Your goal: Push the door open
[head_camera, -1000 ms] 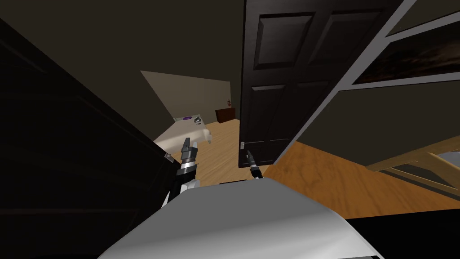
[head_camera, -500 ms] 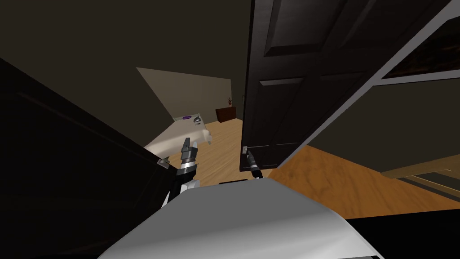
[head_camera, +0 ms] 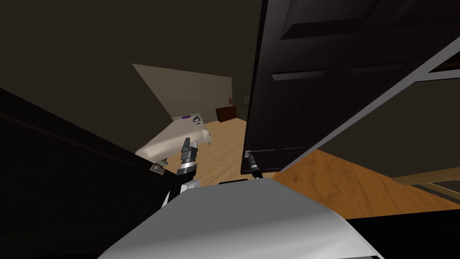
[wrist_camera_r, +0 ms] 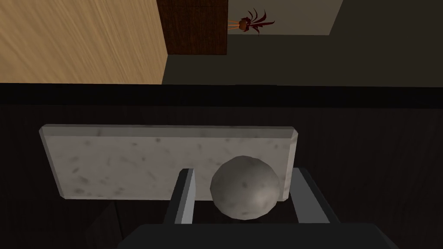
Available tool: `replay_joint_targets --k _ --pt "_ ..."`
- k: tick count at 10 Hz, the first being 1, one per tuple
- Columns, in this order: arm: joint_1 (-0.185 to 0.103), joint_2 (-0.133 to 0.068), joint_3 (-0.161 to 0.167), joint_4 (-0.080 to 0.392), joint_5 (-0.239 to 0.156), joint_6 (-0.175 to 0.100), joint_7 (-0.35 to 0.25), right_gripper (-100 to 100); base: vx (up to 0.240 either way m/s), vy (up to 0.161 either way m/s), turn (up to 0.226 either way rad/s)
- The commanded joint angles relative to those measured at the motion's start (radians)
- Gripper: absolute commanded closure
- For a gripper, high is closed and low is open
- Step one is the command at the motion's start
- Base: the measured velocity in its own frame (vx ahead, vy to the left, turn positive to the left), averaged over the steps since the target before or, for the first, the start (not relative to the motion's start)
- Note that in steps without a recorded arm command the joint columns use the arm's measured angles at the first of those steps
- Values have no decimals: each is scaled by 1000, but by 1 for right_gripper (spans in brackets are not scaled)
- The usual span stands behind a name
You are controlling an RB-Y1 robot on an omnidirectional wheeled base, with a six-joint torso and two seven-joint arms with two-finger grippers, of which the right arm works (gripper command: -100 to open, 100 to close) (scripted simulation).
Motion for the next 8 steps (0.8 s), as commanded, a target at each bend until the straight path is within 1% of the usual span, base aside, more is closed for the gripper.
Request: replay_joint_targets --k 1,5,6,8 --pt "0 0 0 0 0 1 0 100 -36 -4 10" --pt "0 0 0 0 0 1 0 100 -12 -1 1" --pt "-1 -7 -13 5 -6 5 4 100 104 18 -29" --pt "-4 -13 -27 7 -12 6 8 100 165 50 -46"
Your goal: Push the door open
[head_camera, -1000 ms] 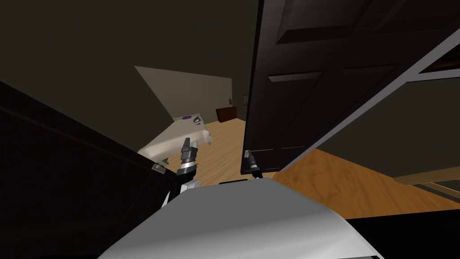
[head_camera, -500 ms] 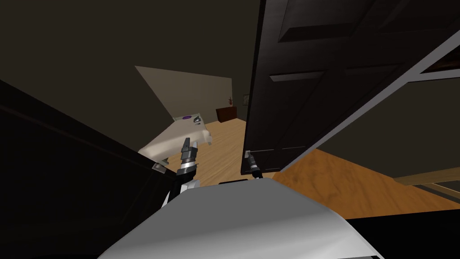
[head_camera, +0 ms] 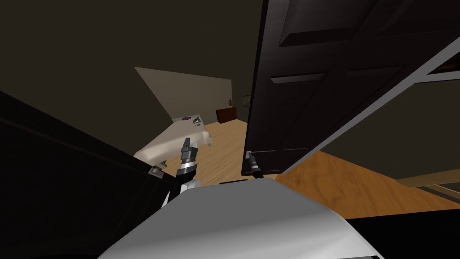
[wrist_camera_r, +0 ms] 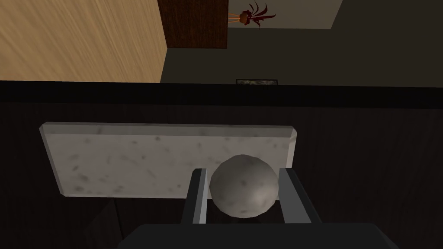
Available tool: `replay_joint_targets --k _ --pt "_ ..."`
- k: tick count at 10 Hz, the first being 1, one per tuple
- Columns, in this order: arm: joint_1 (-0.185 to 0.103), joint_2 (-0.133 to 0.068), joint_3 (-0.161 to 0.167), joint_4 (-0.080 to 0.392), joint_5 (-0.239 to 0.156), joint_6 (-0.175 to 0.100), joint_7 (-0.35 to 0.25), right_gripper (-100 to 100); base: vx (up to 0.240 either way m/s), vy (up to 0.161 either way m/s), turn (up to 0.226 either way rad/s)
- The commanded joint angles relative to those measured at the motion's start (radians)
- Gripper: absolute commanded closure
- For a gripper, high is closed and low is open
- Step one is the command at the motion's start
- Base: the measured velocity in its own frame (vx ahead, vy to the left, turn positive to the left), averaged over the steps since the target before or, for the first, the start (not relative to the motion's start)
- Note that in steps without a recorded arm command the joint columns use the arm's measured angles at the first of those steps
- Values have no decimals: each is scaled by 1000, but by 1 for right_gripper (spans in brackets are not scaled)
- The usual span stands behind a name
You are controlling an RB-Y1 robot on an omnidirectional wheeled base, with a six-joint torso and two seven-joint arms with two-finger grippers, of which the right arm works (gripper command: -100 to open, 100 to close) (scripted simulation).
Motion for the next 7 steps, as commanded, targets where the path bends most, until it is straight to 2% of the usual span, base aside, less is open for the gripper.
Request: replay_joint_targets --k 1,4,7 --pt "-9 -9 -23 -6 -9 0 7 100 167 37 -35" --pt "-13 -14 -42 -3 -17 2 12 100 171 38 -28" --pt "-20 -20 -76 2 -33 4 21 100 167 27 -53"
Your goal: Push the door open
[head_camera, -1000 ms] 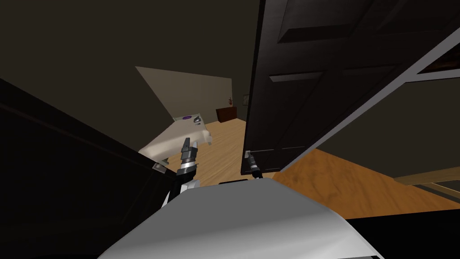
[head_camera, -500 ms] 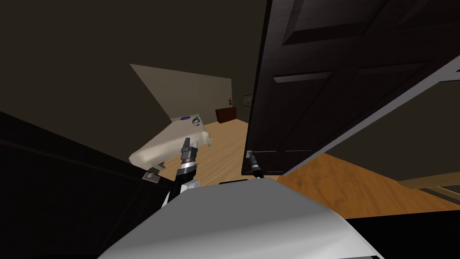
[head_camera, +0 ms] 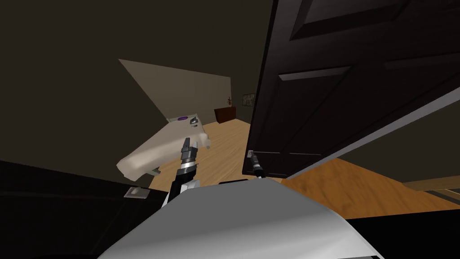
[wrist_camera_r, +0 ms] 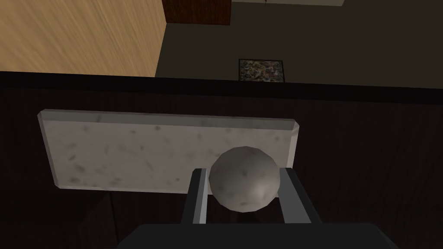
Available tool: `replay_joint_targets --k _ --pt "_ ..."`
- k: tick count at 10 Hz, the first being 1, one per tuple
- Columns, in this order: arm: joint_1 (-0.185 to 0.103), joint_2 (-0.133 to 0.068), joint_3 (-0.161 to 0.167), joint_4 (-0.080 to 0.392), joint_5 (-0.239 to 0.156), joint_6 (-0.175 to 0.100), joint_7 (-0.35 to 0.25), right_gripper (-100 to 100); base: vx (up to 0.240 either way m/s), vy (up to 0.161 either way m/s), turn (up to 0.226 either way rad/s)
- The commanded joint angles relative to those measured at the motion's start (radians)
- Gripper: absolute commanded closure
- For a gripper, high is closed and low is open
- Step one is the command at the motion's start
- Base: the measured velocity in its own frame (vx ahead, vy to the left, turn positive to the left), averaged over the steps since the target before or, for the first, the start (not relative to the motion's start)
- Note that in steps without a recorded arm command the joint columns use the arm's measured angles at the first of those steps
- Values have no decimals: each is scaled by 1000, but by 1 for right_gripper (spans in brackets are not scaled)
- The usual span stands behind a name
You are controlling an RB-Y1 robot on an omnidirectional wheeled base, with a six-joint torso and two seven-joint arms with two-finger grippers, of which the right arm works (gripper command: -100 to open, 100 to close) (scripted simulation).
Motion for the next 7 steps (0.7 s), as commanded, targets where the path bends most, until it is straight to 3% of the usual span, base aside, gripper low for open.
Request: replay_joint_targets --k 1,6,7 --pt "-19 -18 -32 25 -14 -15 0 100 158 40 -59" --pt "-30 -18 -90 34 -40 -11 15 100 176 48 -74" --pt "-28 -18 -78 38 -39 -9 6 -100 -19 64 -52"
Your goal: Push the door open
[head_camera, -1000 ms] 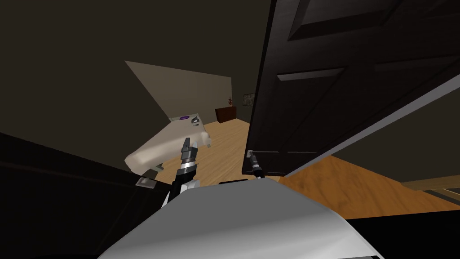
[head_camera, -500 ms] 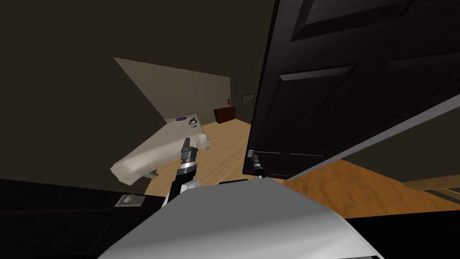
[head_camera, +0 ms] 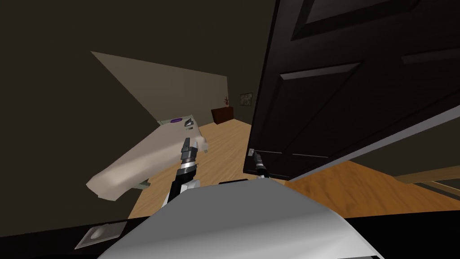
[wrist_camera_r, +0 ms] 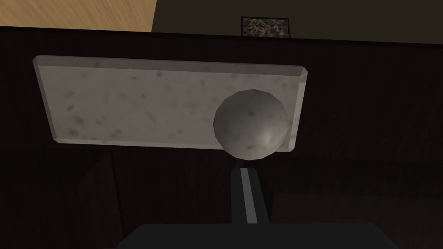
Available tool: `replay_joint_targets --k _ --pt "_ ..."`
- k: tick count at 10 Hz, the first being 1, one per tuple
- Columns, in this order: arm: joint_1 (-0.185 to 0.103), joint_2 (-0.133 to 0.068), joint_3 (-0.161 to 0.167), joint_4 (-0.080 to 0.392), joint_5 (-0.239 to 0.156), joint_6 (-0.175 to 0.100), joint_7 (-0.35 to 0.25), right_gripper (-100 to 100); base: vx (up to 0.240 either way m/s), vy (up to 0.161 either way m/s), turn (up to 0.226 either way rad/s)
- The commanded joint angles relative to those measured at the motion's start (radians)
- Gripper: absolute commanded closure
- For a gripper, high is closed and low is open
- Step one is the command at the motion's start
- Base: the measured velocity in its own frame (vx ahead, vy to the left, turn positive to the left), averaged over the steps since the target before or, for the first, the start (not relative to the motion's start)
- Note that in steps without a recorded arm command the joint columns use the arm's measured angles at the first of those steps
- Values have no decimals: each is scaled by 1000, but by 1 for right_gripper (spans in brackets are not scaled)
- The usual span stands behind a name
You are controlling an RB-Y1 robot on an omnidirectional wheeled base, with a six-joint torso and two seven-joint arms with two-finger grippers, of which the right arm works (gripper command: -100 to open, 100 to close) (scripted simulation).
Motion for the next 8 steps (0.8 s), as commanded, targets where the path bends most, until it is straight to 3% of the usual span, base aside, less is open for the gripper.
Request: replay_joint_targets --k 1,6,8 --pt "2 3 2 -4 -1 4 -2 -100 -171 78 -28" --pt "13 27 5 -28 -11 16 -6 -100 -206 106 -41" --pt "10 21 2 -16 -11 7 -5 -100 16 23 1"
